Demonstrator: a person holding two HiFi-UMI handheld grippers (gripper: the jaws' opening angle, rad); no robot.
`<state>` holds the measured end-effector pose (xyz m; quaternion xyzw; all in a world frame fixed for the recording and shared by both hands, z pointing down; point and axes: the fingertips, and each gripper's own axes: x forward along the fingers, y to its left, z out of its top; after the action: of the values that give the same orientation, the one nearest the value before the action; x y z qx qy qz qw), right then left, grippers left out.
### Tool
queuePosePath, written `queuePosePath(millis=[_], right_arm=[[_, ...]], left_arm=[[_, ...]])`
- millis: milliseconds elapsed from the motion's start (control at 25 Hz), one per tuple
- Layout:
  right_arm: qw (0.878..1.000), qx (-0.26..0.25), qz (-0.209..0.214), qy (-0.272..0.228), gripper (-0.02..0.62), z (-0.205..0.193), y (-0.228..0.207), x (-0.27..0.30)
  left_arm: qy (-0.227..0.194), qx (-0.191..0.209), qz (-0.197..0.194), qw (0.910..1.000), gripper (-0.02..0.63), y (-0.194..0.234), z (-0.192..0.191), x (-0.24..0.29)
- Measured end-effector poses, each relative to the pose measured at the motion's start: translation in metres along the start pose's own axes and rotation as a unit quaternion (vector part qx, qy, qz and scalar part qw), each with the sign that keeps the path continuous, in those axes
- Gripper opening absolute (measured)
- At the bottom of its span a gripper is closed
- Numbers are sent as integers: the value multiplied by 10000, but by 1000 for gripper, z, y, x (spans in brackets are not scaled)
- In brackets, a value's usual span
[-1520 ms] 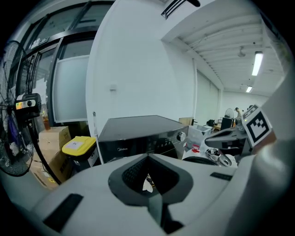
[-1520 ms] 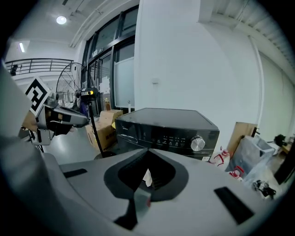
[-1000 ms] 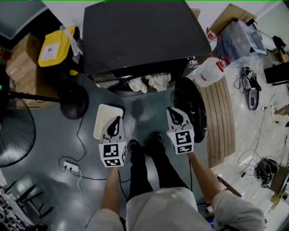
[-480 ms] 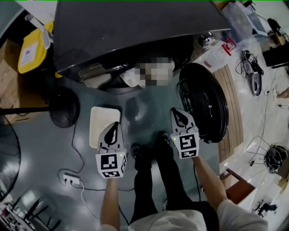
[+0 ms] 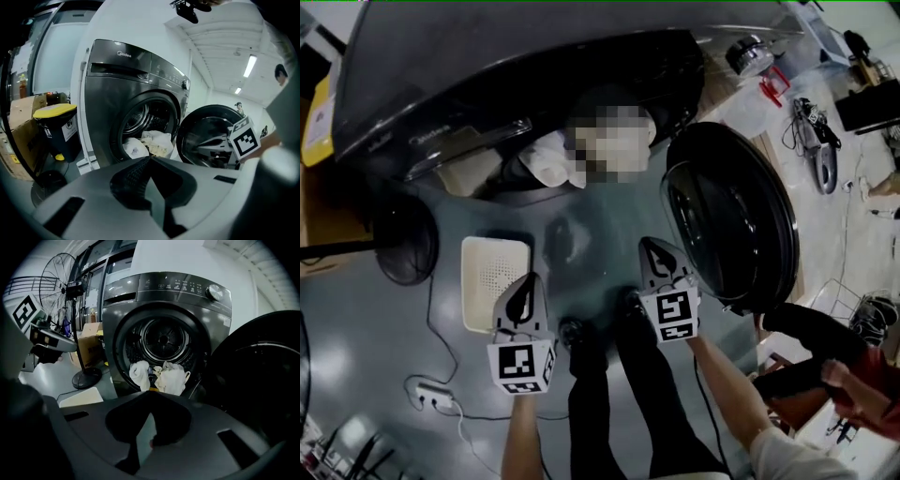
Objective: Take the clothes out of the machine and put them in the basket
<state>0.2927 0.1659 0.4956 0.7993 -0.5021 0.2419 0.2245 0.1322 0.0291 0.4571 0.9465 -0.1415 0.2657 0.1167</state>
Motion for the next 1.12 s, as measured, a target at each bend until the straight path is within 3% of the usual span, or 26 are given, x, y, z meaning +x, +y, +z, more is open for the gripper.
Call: queuePosePath(millis=[200,240,280,400,520,760,1120], right_arm=[[9998,77,-112,-174,28,-4,-10,37],[9996,127,-129,-227,64,-3,-13,47],[9994,157,-150,-284,158,-2,-16,58],[9985,198,-216,-465,346,6,-24,96],[9973,311,-368,-550,429,16,-36,131],[9965,252,-617,-513,474,29,-61,196],[9935,-87,-1103,-257,477,14,-92,258]], left_arm=[[-86,-64,-72,9999,20,-1,-3,17],[-84,-52,-77,9999,19,-1,-6,20],[-75,-51,-77,9999,18,0,-8,23],[-111,-84,-85,9999,20,4,-10,32],[-135,-80,-78,9998,19,10,-13,40],[-236,-87,-40,9997,20,27,-21,62],[-257,-13,-22,9997,20,46,-35,93]])
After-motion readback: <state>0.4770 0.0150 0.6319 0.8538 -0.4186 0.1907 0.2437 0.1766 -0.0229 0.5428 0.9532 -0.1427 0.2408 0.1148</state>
